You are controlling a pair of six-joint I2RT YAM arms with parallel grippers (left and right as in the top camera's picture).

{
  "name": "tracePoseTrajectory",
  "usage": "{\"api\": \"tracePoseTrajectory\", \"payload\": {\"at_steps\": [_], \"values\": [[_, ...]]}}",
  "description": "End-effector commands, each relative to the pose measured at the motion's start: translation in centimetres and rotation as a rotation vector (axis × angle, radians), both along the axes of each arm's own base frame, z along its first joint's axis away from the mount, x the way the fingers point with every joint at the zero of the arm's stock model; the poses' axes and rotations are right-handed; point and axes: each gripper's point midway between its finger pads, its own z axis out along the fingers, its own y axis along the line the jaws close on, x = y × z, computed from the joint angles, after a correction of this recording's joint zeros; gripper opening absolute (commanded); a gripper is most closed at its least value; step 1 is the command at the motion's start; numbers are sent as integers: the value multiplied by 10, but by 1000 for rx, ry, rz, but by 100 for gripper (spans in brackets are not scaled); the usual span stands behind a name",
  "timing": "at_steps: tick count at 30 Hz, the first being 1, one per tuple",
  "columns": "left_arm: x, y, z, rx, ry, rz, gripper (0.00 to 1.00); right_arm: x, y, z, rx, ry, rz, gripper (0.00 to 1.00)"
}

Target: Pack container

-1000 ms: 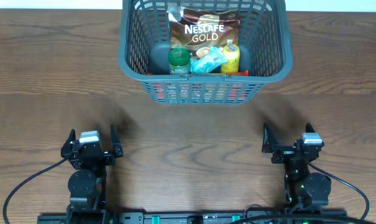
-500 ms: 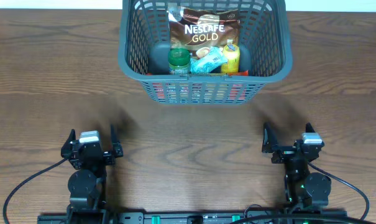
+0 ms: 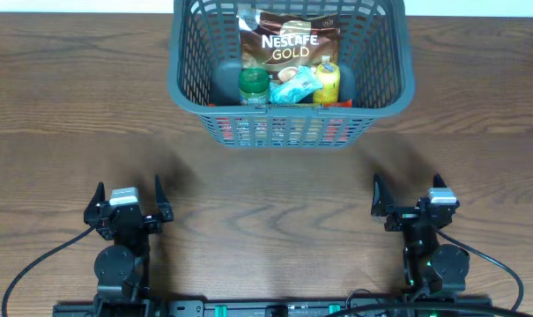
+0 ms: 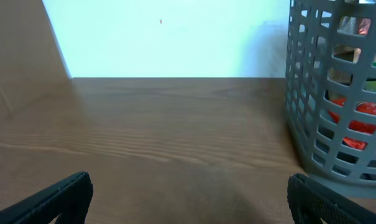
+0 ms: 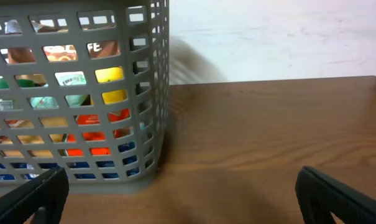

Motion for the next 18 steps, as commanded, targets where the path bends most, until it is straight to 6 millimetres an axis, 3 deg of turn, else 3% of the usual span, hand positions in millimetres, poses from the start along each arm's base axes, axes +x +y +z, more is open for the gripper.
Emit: {"api": "tracePoseTrajectory", "payload": {"at_steps": [1,18], "values": [[0,2,-16,12,37,8,99,0,5,-1,-16,-1,23,99],[-2,20,-16,11,37,82,98,0,5,-1,-16,-1,23,99]]}}
